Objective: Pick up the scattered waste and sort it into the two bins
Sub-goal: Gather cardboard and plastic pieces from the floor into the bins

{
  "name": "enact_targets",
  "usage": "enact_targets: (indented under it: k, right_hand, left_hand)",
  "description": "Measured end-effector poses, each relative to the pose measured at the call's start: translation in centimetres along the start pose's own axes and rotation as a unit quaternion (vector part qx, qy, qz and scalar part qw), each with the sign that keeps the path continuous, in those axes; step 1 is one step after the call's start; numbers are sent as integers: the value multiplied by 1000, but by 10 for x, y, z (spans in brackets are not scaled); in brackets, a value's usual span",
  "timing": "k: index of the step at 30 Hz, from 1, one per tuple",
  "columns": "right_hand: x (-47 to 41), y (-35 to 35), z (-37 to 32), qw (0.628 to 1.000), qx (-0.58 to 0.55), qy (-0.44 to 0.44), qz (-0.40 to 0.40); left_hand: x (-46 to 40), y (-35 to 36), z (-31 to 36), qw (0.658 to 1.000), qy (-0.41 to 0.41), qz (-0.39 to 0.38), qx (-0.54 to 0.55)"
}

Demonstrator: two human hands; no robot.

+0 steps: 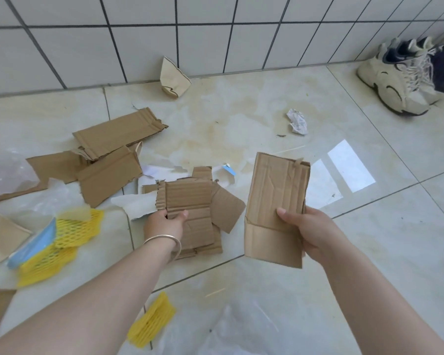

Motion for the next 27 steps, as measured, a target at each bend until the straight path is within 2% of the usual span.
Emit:
enact_targets:
  k: [4,9,14,20,27]
  right_hand:
    - [-12,32,-30,998,-51,-19,-31]
    - [-12,63,-20,996,71,-13,-47]
    - [20,87,-26,984,131,-41,-110]
    - [102,148,-81,969,156,-123,-146]
    - [223,259,-158,941,189,-197,-201]
  left_hand:
    - [10,-13,-3,1000,-5,-7,0]
    - [33,-29,-2,998,9,-67,4]
    - [62,-79,7,995,18,-88,39]
    - [122,-188,49,995,58,-45,60]
    - [221,-367,84,981,117,95,120]
Point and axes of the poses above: each hand's wrist, its own x-axis away from the middle knuckle, its own y-axis out of the palm, z = x × y, the point moved 8 cm from there along -x, towards the middle knuckle, and after that the axes turned 14 degrees about x, right-handed, at the moved point
